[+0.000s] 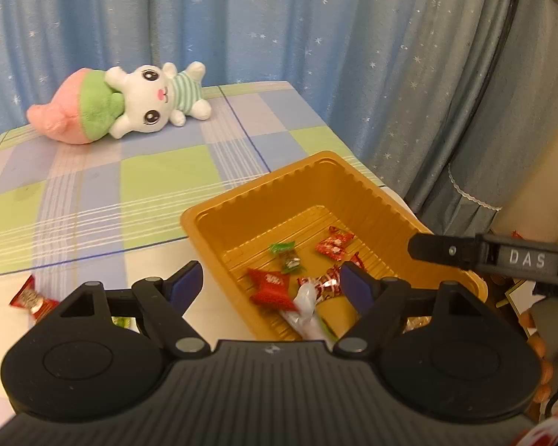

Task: Organize snacks
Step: 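Open both grippers to drop the candies into the orange tray, then move both open tools back toward the last two candies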

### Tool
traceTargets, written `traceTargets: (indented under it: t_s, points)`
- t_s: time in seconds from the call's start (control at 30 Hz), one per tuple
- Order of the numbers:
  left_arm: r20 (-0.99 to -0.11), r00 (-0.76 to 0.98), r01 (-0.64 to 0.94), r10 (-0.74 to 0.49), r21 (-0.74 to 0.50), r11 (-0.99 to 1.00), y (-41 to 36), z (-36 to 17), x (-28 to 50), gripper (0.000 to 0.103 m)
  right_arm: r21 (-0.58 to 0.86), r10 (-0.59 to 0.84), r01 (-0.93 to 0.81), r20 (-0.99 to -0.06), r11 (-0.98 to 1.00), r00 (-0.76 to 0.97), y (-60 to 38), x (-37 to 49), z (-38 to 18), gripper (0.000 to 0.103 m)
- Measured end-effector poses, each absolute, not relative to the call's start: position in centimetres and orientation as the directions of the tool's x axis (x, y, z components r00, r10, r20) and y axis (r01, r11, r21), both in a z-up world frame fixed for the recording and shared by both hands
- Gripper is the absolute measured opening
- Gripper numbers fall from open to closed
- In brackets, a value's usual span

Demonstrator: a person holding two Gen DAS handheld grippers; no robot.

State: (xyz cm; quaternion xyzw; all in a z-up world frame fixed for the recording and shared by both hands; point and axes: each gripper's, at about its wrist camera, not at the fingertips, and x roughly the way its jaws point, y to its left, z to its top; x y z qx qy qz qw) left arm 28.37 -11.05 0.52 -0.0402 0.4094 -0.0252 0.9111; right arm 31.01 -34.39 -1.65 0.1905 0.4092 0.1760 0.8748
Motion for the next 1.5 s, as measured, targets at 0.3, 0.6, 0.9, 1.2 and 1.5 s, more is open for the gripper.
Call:
traceTargets:
  t_s: [0.3,0.6,0.9,1.2,1.5]
  points:
    - [-0.739,0.670,-0.016,-0.078,-0.119,0.993,-8.1,1.5,24.7,0.081,0.446,0.479,-0.208,-0.672,0.870,0.564,-32.0,27.2,-1.0,0.089]
    - [-0.759,0.650,-0.082,-0.049,-0.134,0.988,-3.2,0.8,20.4,0.081,0.423,0.493,-0.258,-0.688,0.869,0.533,-29.4,23.4,-1.3,0.090]
    - [-0.789,0.613,-0.146,-0.026,-0.146,0.979,1.7,-0.4,16.4,0.081,0.429,0.550,-0.346,-0.687,0.834,0.475,-24.1,20.6,-1.2,0.090]
    - [-0.793,0.609,-0.180,-0.010,-0.151,0.972,5.8,-0.9,13.8,0.081,0.412,0.574,-0.415,-0.697,0.811,0.430,-18.6,19.1,-1.5,0.090]
    - [-0.792,0.611,-0.215,0.011,-0.152,0.965,10.1,-1.3,11.9,0.081,0.386,0.574,-0.450,-0.700,0.805,0.425,-13.7,18.4,-1.6,0.090]
